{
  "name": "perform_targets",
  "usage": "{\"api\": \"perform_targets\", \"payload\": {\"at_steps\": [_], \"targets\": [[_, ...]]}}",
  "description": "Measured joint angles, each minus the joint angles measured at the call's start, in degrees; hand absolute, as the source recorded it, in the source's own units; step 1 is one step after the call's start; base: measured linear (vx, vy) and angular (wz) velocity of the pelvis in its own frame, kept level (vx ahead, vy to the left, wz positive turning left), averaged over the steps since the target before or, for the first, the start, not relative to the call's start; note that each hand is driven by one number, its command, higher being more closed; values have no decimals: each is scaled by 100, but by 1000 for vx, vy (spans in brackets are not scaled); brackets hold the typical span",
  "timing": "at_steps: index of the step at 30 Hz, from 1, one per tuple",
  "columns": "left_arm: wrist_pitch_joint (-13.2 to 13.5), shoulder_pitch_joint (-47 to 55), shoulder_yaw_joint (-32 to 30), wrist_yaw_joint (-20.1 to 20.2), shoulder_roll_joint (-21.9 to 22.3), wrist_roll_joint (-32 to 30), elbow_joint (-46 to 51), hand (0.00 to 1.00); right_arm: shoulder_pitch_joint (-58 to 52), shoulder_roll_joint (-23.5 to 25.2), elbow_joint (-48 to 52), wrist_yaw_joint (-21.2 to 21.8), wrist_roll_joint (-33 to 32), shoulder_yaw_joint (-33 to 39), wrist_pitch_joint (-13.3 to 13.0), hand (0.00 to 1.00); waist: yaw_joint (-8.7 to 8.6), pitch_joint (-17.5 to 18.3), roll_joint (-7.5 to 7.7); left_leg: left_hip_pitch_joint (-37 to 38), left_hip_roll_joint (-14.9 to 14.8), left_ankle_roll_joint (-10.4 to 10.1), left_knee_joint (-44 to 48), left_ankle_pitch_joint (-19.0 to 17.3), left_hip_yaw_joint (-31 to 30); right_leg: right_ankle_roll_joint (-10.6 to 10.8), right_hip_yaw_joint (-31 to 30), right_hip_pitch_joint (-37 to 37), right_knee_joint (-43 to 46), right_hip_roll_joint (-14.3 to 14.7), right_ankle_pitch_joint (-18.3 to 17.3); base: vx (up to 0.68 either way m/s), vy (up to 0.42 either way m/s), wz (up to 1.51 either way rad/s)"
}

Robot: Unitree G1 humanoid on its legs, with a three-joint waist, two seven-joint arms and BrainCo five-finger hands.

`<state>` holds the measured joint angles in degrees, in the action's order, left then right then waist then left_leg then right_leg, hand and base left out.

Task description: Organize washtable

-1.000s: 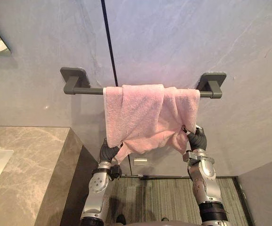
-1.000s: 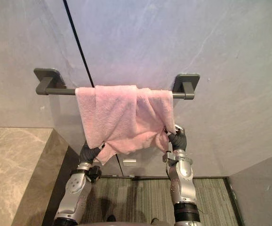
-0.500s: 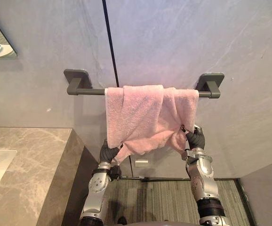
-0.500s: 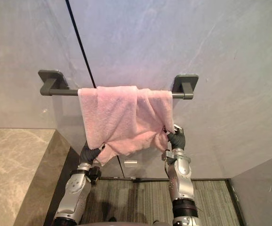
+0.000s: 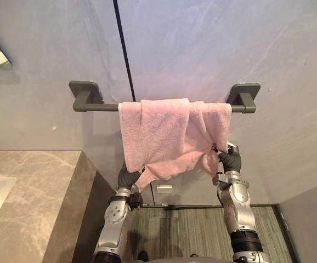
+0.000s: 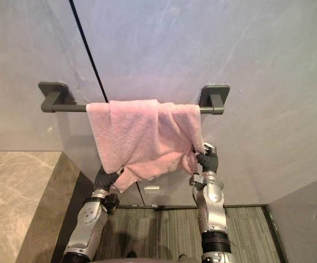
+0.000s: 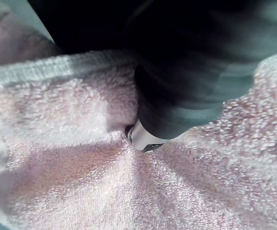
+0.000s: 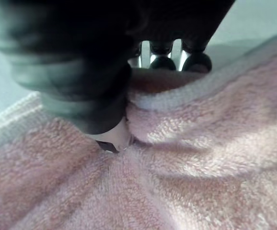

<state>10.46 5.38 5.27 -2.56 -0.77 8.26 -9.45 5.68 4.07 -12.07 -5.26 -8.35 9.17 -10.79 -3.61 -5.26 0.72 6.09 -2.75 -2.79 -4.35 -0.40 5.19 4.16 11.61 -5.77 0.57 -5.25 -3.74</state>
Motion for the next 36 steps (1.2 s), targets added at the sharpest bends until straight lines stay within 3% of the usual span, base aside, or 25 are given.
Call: {"api": "perform_targets", "payload": {"at_steps": [18, 19, 27, 36], "targets": [[0, 26, 81, -47, -2, -17, -63, 100, -41, 8, -108, -97, 484, 44, 5, 100, -20, 1, -36, 74, -4, -3, 21, -54, 47, -35, -19, -100, -69, 18, -4, -9, -2, 0], [0, 23, 80, -57, -2, -25, -63, 0, -51, 8, -98, -97, 537, 43, 2, 0, -24, 1, -37, 74, -4, -3, 15, -54, 47, -35, -19, -102, -77, 19, -4, 0, 0, 0], [4, 63, -146, -280, -91, -54, -50, 0, -123, -17, -209, -137, 849, 187, 19, 0, -36, -15, -22, 129, -2, -12, -91, -18, 49, -34, 16, -199, -181, 27, 15, 3, -3, 1], [-11, 201, -459, -419, -219, -42, 17, 0, -500, -242, -506, -487, 886, 673, 575, 0, -39, -153, -16, 129, -9, -13, -96, -19, 55, -33, 34, -217, -215, 32, 17, 0, 0, 0]]}}
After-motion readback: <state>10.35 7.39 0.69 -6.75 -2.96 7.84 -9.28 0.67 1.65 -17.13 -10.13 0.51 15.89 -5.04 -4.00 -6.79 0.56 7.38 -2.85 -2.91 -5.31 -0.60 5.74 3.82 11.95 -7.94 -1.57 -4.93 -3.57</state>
